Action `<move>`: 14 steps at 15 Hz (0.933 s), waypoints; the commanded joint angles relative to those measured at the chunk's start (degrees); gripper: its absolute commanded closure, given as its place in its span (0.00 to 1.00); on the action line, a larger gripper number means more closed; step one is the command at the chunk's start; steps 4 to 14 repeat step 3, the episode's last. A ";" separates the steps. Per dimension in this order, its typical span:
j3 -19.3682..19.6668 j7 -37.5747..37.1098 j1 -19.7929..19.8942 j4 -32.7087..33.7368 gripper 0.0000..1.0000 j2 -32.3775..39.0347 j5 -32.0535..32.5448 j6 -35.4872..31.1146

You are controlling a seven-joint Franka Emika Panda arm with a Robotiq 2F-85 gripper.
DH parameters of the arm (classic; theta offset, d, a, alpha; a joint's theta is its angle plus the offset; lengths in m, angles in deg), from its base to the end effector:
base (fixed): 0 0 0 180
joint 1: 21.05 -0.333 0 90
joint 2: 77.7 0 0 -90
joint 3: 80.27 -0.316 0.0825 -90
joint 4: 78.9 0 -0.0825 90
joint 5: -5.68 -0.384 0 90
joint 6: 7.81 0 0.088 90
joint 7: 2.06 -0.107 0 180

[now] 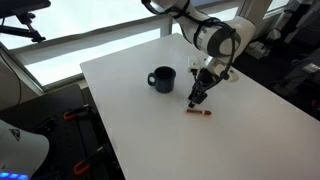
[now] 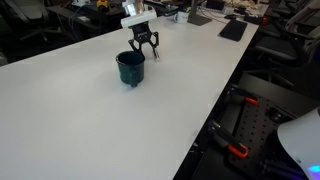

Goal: Remove the marker from the cup

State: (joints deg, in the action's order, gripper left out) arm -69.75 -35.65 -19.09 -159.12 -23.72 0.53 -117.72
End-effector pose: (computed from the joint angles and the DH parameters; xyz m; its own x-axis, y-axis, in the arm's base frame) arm 0.6645 -0.1218 0.1169 0.6304 -0.7225 -0.2840 -0.6625 -0.6914 0.2882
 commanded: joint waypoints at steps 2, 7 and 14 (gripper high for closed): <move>0.29 -0.53 -0.62 -0.16 0.01 -0.04 1.01 0.20; -0.10 -0.03 0.13 0.29 0.17 0.22 0.20 0.17; -0.10 -0.03 0.13 0.29 0.17 0.22 0.20 0.17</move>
